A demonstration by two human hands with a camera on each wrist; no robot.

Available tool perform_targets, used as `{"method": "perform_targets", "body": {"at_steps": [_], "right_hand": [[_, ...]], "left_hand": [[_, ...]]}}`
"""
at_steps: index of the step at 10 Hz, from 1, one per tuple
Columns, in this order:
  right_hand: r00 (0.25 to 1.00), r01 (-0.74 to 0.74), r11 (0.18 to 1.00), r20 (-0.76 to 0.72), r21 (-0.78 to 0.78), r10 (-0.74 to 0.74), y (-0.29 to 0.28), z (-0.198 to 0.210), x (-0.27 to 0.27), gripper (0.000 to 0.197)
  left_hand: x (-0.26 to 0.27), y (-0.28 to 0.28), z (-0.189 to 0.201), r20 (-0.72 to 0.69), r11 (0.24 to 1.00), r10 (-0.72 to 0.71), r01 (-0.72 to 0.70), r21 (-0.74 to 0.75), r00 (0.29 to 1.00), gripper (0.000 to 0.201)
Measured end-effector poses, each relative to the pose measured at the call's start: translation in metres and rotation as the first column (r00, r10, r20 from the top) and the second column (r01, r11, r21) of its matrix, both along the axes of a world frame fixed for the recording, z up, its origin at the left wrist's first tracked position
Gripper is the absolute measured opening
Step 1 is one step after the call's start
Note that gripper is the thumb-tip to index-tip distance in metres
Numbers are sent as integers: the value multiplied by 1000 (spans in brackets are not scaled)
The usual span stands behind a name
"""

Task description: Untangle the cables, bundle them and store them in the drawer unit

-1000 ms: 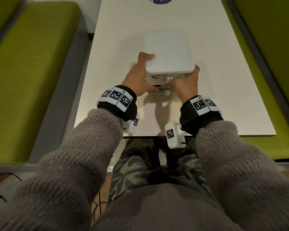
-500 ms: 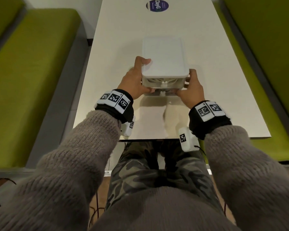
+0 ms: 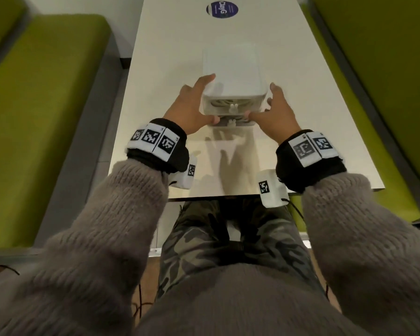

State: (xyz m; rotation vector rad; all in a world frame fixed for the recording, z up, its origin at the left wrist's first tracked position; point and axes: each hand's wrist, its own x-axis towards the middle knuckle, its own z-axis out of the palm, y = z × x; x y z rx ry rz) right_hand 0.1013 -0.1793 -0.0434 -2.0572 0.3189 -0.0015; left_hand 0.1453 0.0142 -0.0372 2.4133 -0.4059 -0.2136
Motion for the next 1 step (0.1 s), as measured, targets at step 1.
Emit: {"method": "perform_targets", "body": {"at_steps": [1], "right_hand": [[999, -27, 998, 44, 56, 24, 4, 14, -22, 58]], "left_hand": [[-34, 11, 8, 27, 992, 19, -15, -122, 999, 69]]}}
